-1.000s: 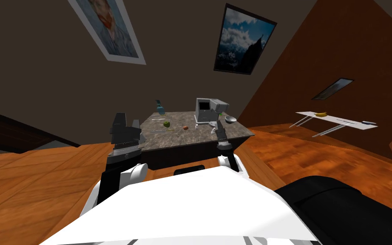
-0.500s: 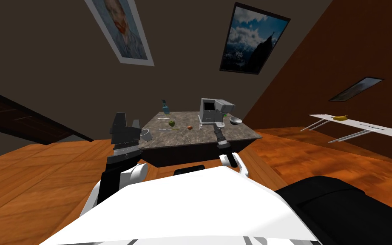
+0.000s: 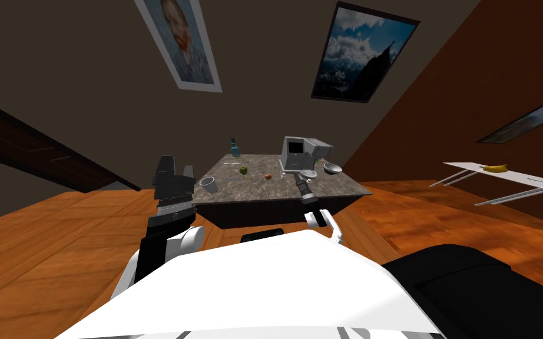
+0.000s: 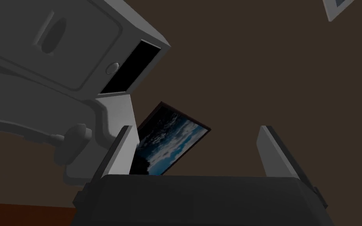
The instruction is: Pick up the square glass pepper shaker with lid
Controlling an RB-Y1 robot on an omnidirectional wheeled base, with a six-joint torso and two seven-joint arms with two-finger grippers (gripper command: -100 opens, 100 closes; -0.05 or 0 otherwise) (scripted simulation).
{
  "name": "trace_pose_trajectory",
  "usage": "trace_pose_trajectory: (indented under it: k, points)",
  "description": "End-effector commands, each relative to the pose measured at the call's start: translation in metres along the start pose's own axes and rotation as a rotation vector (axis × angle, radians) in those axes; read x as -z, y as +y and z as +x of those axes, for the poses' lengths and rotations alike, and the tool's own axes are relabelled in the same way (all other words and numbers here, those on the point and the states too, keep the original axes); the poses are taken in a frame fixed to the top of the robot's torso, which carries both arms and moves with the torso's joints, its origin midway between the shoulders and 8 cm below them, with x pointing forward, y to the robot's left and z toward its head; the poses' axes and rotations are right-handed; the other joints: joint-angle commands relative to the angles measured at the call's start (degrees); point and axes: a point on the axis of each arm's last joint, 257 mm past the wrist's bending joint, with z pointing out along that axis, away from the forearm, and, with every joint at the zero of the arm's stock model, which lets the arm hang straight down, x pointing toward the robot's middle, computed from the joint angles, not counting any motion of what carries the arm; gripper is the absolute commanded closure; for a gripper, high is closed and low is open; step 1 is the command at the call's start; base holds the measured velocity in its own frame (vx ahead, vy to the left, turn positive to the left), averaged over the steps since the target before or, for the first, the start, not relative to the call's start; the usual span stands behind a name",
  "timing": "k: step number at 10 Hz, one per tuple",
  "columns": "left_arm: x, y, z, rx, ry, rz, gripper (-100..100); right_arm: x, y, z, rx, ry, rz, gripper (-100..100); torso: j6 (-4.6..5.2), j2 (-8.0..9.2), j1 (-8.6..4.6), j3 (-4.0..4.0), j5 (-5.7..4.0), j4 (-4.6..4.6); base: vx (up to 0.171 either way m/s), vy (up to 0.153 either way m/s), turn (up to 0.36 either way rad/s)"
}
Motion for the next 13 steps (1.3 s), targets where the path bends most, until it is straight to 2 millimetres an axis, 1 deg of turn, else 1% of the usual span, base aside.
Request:
trace_pose_trajectory:
  k: [1,5,8,11,13]
  points:
    - [0.0,0.0,0.0,0.0,0.0,0.0,0,0.0,-0.019,0.006,0.062,0.022,0.041,-100,0.0,0.0,0.0,0.0,0.0,0.0,0.012,0.05,0.122]
    - [0.0,0.0,0.0,0.0,0.0,0.0,0,0.001,-0.074,0.017,0.231,0.087,0.152,-100,0.02,0.0,0.09,0.0,0.02,0.0,0.011,0.071,0.115]
    - [0.0,0.0,0.0,0.0,0.0,0.0,0,0.006,-0.119,0.021,0.368,0.148,0.238,-100,0.01,-0.04,0.08,-0.02,0.02,-0.01,0.018,0.069,0.118]
    - [0.0,0.0,0.0,0.0,0.0,0.0,0,0.013,-0.166,0.017,0.513,0.213,0.325,-100,0.02,0.01,0.1,0.0,0.03,0.0,0.011,0.077,0.113]
    - [0.0,0.0,0.0,0.0,0.0,0.0,0,0.019,-0.197,0.01,0.61,0.257,0.38,-100,0.02,-0.03,0.09,-0.02,0.03,-0.01,0.025,0.069,0.109]
